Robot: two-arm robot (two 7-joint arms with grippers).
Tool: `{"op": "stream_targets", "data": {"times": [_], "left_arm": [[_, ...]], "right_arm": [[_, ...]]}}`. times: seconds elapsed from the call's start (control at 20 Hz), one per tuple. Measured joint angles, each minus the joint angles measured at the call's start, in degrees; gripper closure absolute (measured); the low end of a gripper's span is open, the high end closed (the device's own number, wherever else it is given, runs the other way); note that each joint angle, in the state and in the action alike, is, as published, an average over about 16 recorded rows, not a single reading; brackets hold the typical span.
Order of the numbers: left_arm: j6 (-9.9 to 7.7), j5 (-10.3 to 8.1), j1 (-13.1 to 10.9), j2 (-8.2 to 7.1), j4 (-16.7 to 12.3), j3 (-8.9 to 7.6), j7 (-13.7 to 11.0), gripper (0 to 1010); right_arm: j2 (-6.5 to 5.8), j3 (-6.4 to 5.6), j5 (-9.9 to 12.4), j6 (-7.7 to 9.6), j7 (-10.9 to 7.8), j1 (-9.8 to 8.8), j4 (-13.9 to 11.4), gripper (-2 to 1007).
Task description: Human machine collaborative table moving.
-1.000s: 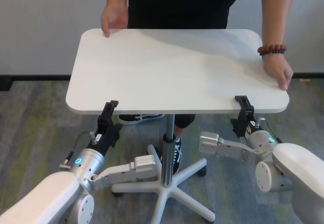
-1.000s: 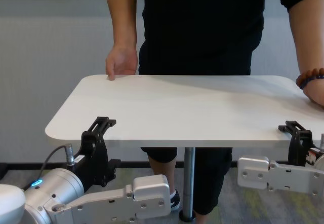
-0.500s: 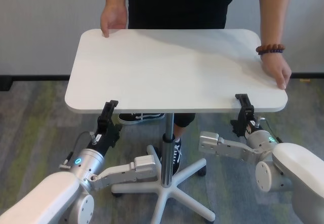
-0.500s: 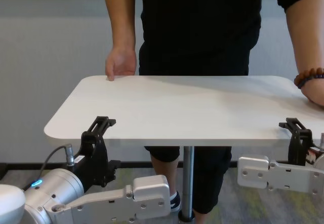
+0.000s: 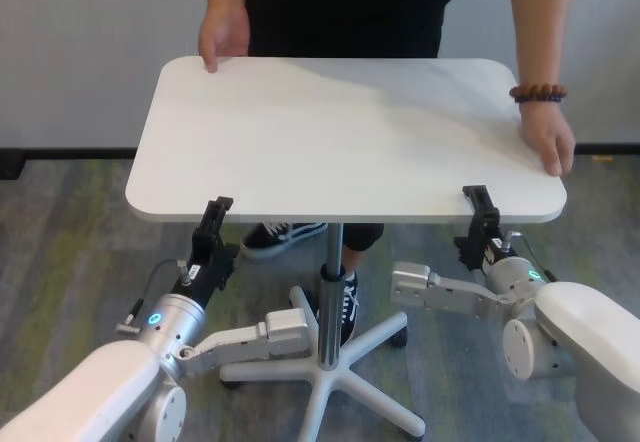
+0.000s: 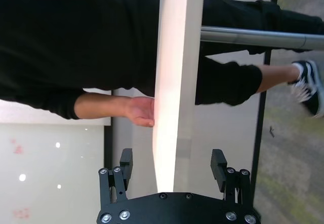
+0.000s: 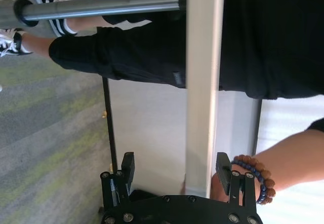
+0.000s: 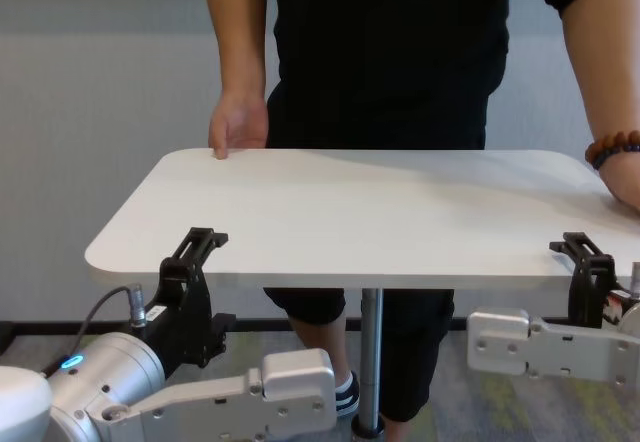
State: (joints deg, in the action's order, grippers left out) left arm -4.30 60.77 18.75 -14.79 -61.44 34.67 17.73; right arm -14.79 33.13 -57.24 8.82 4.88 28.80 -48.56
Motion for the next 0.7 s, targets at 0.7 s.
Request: {"op": "stream_targets", "data": {"times": [0.7], "left_arm": [[-1.59,1.71,-1.38,-1.28,-2.35,0.22,-0.28,10]], "right_arm": [[-1.3,2.16,-1.43,-0.05,-2.42,-0.32,-2.02,0]]}}
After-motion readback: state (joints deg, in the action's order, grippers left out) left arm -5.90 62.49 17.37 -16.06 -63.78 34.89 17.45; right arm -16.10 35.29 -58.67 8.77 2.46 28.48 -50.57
